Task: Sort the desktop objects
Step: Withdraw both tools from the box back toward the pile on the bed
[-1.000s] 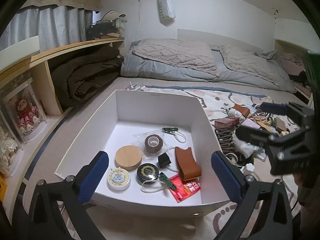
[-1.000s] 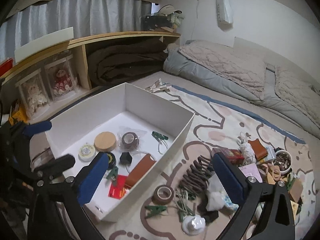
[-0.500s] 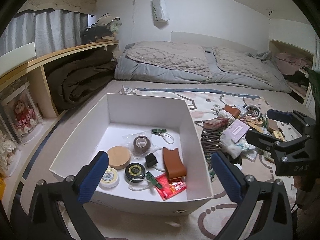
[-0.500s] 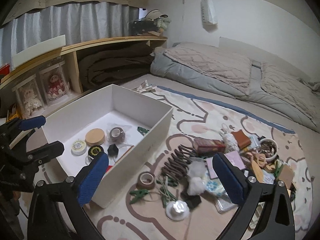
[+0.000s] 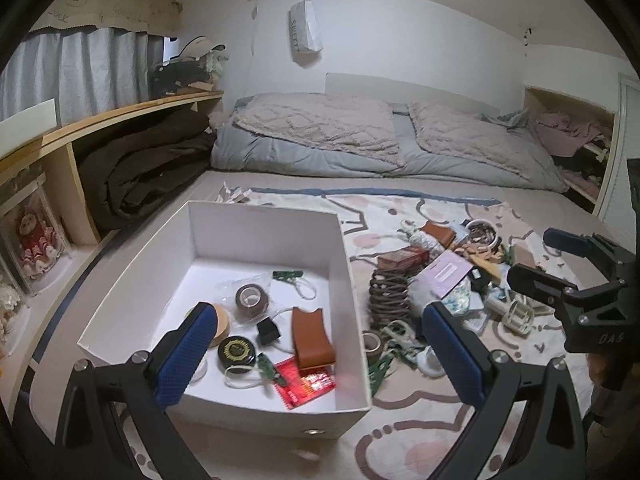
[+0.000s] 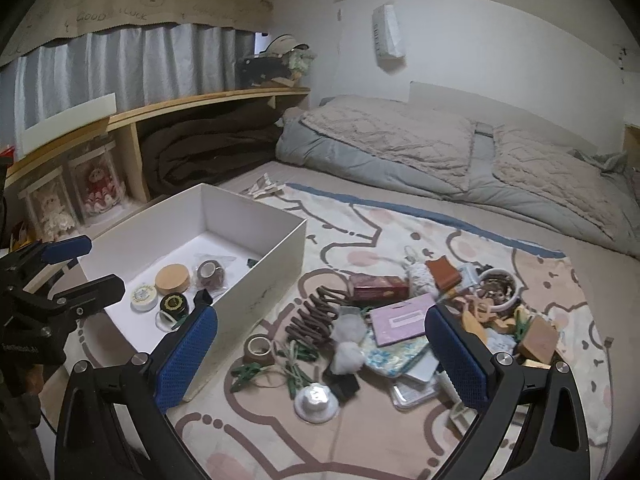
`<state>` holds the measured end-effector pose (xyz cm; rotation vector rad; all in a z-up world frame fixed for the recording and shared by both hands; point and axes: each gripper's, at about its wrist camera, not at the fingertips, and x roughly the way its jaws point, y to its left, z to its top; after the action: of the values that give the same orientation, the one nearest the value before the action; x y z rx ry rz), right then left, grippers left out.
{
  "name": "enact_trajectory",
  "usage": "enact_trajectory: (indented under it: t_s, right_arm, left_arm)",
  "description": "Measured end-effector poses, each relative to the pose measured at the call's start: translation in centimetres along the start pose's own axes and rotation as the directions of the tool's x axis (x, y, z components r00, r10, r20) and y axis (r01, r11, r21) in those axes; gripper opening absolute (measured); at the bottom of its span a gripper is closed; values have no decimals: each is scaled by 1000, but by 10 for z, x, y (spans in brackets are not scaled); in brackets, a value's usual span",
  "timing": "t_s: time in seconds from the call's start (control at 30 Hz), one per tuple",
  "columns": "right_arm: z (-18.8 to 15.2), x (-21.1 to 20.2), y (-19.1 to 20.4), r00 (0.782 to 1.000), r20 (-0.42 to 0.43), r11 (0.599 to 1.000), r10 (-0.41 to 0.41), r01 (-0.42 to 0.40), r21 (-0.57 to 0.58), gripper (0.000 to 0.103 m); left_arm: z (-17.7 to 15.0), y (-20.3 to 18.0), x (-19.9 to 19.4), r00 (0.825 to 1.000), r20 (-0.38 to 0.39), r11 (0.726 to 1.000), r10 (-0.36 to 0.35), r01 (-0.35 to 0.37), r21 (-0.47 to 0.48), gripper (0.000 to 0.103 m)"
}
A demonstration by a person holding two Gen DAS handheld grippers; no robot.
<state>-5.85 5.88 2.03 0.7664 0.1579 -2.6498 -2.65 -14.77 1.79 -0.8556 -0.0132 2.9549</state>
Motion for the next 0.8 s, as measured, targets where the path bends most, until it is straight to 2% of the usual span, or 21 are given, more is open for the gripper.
enact_trajectory:
  t_s: [0.3,0.67,0.8]
  right_arm:
    - [-1,-28,-30,997,55,998,-49,47,47,103]
    - [-15,-49,-67,987,66,987,-145,139,78,103]
    - [-23,-57,-80,981,72,981,-180,174,83,103]
  left_arm:
    - [9,-22,-3,999,27,999,-28,27,21,103]
    - [13,-48,-4,997,58,998,-56,54,32,103]
    - [14,-57,-5,994,92,998,-55,52,33,103]
